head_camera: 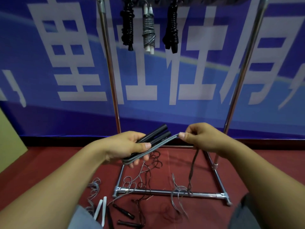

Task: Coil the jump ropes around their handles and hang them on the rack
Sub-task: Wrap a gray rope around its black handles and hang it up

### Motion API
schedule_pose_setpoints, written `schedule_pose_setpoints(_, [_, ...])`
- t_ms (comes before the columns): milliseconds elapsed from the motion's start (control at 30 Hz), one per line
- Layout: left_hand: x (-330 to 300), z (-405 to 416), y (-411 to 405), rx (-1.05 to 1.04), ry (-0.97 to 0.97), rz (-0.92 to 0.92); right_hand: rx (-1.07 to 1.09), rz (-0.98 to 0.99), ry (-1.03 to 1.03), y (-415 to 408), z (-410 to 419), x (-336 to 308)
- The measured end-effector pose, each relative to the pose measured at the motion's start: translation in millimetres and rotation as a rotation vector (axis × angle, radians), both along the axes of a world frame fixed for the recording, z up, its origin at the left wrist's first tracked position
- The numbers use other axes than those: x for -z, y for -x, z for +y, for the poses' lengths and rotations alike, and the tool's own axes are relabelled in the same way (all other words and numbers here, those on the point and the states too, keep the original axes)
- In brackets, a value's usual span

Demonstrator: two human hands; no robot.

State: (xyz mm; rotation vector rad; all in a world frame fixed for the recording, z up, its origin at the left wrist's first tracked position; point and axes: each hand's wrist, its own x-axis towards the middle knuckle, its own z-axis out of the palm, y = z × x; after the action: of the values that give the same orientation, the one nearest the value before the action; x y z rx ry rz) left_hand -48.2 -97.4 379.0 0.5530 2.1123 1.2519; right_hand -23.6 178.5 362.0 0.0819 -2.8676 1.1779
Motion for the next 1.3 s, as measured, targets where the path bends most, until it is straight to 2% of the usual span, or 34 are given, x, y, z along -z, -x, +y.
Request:
schedule_pose_setpoints(133, [0.7, 0.3, 0.7, -0.003, -0.003, 0.044, 0.006, 0.025, 0.177, -2.4, 3.3, -5.0])
schedule_pose_setpoints(267, [0.9, 0.3, 1.0, -0.005, -0.004, 0.034, 0.118, 0.06, -0.015, -1.6, 2.6, -0.3])
schedule_pose_setpoints(333, [1.6, 1.0, 1.3, -0.008, -0.005, 0.016, 0.17, 0.075, -0.01, -0.5, 1.3, 0.8])
schedule_pose_setpoints(500, [1.1, 4.7, 2.4, 0.019, 0.025, 0.022, 0.148, 0.113, 0.221, 3.6, -0.7, -4.6])
schedule_pose_setpoints(633, [1.3, 4.9, 3.5, 0.074, 0.007, -0.08, 0.143, 0.095, 0.46, 7.6, -5.3, -1.9])
schedule_pose_setpoints(733, [1.1, 5.9, 2.4, 0.09, 0.01, -0.148, 0.127, 0.143, 0.537, 8.1, -12.4, -1.3])
schedule_pose_setpoints(933, [4.4, 20.1, -3.0, 0.203, 0.104, -0.114, 0.088, 0.3, 0.472, 13.0, -23.0, 0.2])
schedule_pose_setpoints(1167, [6.0, 30.2, -6.3, 0.28, 0.073, -0.15, 0.126, 0.237, 0.411, 23.9, -23.4, 10.7])
schedule_pose_setpoints(1300, [4.5, 33.0, -9.1, 0.303, 0.019, -0.16, 0.171, 0.174, 0.446, 25.4, -21.5, 12.9])
